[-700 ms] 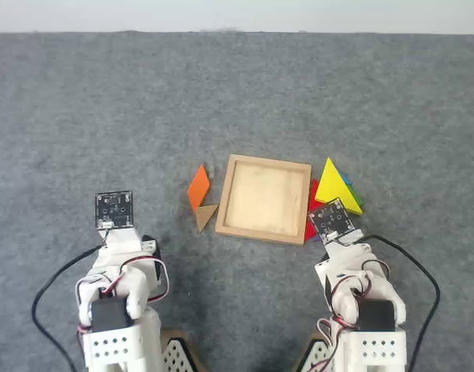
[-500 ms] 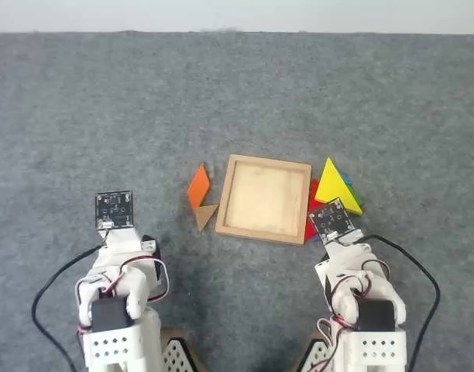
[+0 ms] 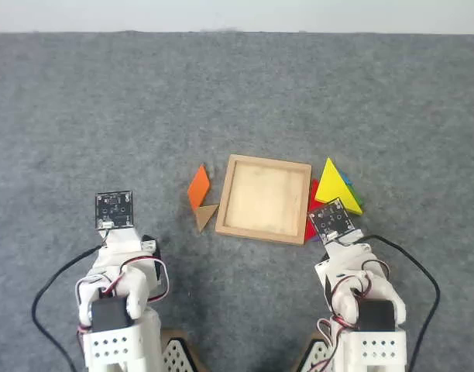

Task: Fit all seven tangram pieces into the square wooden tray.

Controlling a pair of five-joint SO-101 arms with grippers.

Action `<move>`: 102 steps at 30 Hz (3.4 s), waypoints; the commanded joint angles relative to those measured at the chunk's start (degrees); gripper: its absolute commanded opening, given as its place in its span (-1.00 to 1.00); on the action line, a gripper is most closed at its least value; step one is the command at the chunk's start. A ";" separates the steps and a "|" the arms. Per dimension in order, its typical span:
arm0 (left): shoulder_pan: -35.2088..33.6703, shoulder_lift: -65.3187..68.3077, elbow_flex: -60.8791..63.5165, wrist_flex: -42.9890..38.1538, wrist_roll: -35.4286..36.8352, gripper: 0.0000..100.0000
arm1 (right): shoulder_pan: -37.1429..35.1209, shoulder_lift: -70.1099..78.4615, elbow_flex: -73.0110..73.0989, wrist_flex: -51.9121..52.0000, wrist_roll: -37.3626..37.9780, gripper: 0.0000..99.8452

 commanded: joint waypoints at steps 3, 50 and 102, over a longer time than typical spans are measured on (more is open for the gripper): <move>-0.18 -1.05 -0.66 0.26 0.53 -0.89 | 0.57 -0.31 0.97 0.40 -0.35 -0.91; -0.18 -1.05 -0.66 0.26 0.53 -0.89 | 10.68 3.38 -12.40 -9.80 3.08 -0.91; -0.18 -1.05 -0.66 0.26 0.53 -0.89 | -4.79 120.84 -86.33 -11.47 -13.36 -0.25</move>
